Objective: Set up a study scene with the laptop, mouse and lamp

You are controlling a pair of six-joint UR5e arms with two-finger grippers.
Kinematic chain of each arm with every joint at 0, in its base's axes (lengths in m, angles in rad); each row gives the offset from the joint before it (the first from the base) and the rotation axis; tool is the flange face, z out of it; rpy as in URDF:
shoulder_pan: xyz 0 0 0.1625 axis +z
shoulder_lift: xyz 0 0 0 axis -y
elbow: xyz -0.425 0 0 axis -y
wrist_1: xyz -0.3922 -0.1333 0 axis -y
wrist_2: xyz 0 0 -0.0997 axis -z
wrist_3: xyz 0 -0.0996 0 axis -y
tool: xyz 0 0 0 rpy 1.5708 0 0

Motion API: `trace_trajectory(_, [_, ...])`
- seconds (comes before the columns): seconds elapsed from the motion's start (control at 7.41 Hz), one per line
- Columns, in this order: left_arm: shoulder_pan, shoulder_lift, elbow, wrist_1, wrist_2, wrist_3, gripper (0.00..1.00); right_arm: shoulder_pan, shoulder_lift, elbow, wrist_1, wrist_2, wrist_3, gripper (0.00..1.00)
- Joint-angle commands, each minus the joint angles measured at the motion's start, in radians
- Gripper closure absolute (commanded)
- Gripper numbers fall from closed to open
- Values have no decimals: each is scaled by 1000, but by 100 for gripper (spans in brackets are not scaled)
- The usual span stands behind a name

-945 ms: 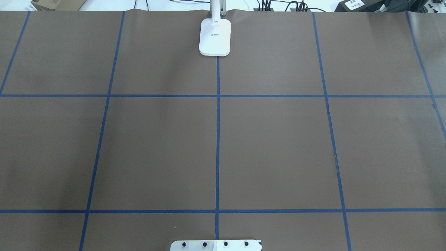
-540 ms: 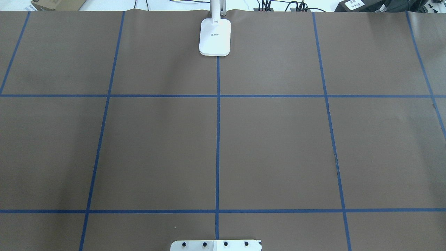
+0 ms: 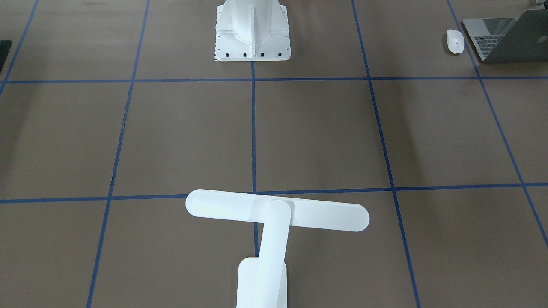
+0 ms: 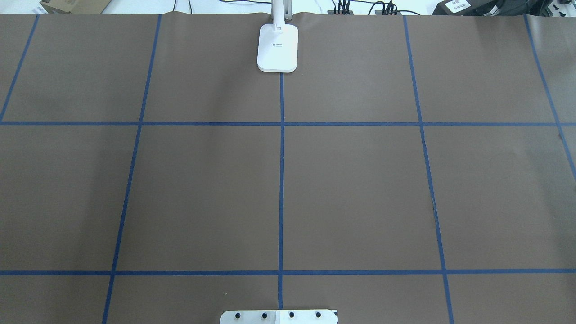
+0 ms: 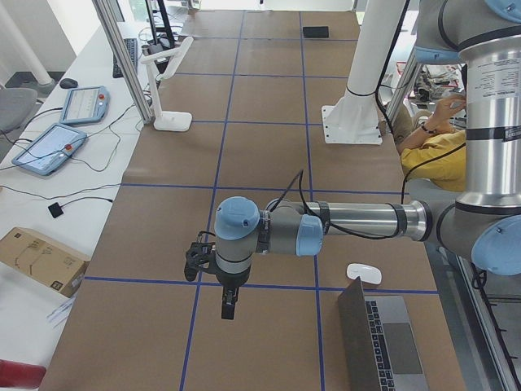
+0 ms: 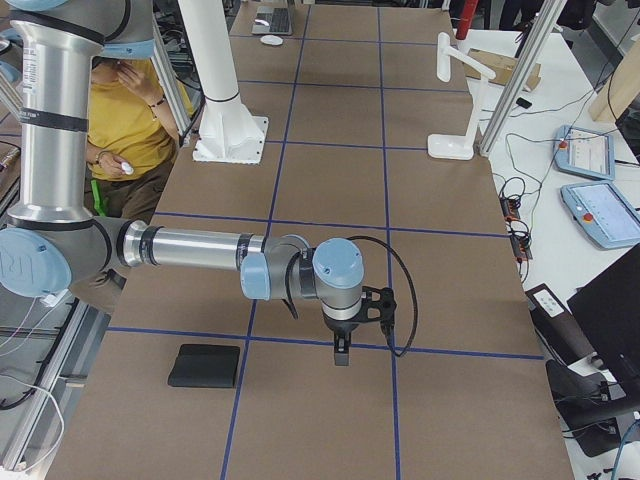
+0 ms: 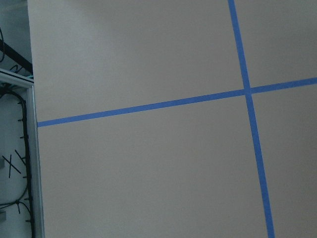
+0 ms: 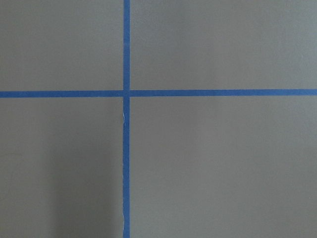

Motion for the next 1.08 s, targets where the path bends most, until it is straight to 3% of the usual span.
trace_trajectory(0.0, [-74,4,-31,161,-7,-149,0,1,-1,0,-1,0,0,0])
trace_trajectory(0.27, [-126,105,-85,203,-54,-353,0,-1,-4,-2,-2,3,0,0])
trace_trajectory(0.4, [-160,200,-123,201,-182,-512,0,-1,-4,-8,-2,5,0,0])
trace_trajectory(0.67, [-228,294,-221,204,-219,-563,0,-1,-4,-14,-2,3,0,0])
trace_trajectory(0.94, [-239,283,-193,203,-210,-526,0,-2,-4,-15,-2,5,1,0])
